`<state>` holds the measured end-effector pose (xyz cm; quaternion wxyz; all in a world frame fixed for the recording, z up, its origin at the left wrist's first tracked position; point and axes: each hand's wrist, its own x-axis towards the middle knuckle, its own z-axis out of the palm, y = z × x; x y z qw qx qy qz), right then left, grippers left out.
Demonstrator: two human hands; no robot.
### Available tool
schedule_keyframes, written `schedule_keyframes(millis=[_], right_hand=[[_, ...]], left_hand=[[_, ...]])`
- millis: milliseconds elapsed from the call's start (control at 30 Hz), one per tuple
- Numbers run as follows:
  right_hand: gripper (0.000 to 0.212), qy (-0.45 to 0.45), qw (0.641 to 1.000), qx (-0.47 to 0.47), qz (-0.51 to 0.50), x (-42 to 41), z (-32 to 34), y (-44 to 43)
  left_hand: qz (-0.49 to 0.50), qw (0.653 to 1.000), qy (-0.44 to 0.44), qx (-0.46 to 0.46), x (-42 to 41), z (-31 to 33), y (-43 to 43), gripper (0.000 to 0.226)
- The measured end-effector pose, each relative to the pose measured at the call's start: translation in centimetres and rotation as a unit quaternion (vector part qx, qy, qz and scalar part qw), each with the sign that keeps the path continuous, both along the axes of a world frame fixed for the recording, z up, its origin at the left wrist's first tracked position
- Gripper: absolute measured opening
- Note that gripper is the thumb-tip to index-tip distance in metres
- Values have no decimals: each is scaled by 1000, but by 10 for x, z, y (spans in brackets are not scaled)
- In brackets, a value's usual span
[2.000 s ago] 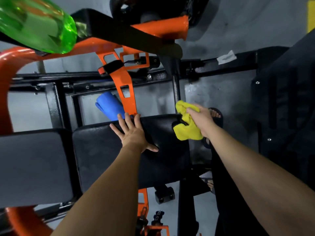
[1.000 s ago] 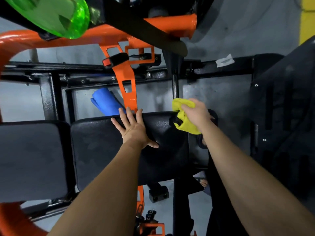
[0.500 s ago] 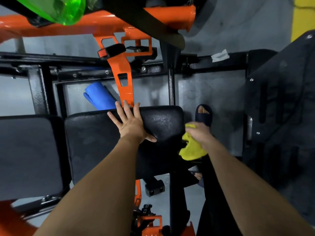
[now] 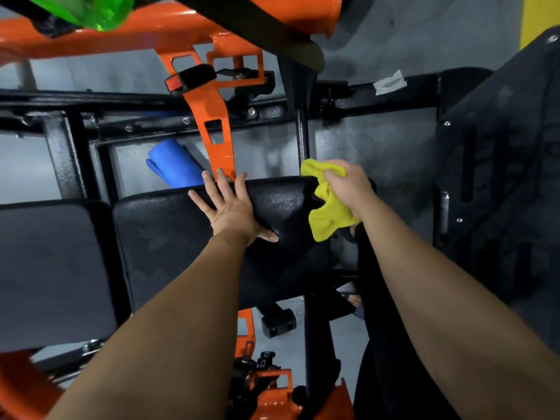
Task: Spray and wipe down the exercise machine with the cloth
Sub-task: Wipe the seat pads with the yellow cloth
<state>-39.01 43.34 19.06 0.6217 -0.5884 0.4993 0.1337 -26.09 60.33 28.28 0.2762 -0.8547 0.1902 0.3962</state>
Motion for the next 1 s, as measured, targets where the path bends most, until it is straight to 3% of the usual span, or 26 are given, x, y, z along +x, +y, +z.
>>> schedule_keyframes(millis=[200, 267, 333, 433, 500, 700, 800, 900, 1000], right_hand=[[31, 86, 994, 64, -22, -50, -27, 24], [30, 117, 985, 124, -31, -82, -40, 49], [13, 143, 974, 172, -34, -110, -45, 75], [33, 163, 964, 206, -43, -128, -39, 91], [32, 152, 968, 194, -47, -121, -33, 83], [22, -1, 992, 79, -93, -3, -22, -20], [21, -55, 997, 41, -20, 52, -6, -38], [27, -50, 985, -37, 163, 68, 8, -16], [29, -32, 989, -88, 117, 60, 11, 1]], left_hand=[[6, 1000, -1, -6, 1, -1, -1, 163], [7, 1000, -6, -10, 1, -4, 2, 161], [7, 1000, -13, -14, 0, -5, 4, 160], [4, 1000, -14, -13, 0, -5, 2, 158], [6, 1000, -14, -10, -1, -3, 1, 158], [3, 1000, -25, -16, -3, -2, 0, 156], [3, 1000, -26, -12, -2, -3, 0, 156], [1, 1000, -21, -8, -3, -2, 0, 156], [2, 1000, -21, -16, -1, -2, 1, 155]])
